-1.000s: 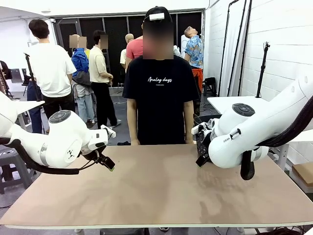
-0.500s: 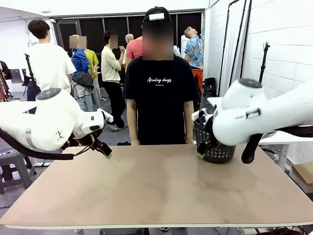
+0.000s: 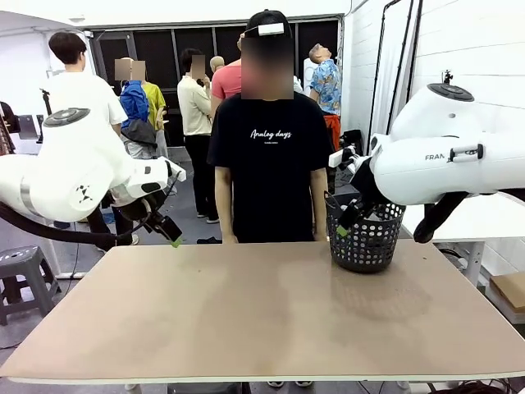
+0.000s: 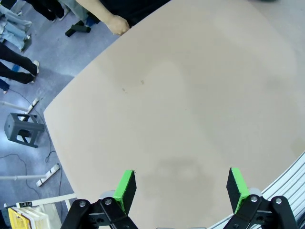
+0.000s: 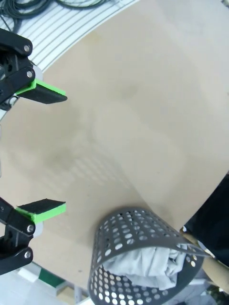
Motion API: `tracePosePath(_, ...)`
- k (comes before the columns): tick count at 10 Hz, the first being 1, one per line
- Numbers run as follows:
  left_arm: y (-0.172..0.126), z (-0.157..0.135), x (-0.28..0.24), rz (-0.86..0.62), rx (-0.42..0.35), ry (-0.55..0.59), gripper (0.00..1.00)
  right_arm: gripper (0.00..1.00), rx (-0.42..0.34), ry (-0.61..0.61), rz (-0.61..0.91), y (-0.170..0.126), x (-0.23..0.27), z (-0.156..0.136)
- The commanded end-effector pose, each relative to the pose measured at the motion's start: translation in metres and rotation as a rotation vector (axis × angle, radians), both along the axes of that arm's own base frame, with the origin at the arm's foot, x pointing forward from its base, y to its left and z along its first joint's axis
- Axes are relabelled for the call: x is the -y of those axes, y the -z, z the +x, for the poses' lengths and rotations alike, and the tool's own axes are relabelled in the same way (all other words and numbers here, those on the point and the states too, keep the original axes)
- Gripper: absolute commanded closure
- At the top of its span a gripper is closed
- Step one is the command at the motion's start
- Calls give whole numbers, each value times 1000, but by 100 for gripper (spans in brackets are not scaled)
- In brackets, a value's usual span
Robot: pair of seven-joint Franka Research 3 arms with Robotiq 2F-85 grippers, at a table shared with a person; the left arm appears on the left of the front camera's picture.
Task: Fold the training pants.
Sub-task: Grab both ends of the Training pants handed by a person.
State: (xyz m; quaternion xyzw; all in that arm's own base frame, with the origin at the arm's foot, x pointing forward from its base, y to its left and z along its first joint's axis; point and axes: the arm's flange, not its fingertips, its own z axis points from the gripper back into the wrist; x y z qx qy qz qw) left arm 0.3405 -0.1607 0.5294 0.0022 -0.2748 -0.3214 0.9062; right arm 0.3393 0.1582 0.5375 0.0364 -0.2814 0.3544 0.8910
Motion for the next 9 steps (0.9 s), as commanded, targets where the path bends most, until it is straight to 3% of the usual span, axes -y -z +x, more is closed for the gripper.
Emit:
tracePosePath(1,-12,1,3,5,14,-26,0,0,4,4,-4,-1,6,10)
tracePosePath(4,-31,-8,5,5,63,-23,0,0,51,43,0,-6,8,11)
tracePosePath(7,-32,-9,6,-5,51,-66,0,0,70,90,-28,-5,6,10)
tracePosePath(8,-33,-7,6,-8,64,9,0,0,78,82,-28,1,4,10)
tracePosePath(9,-33,-7,6,-8,64,9,0,0,46,47,-4,-10,11,9)
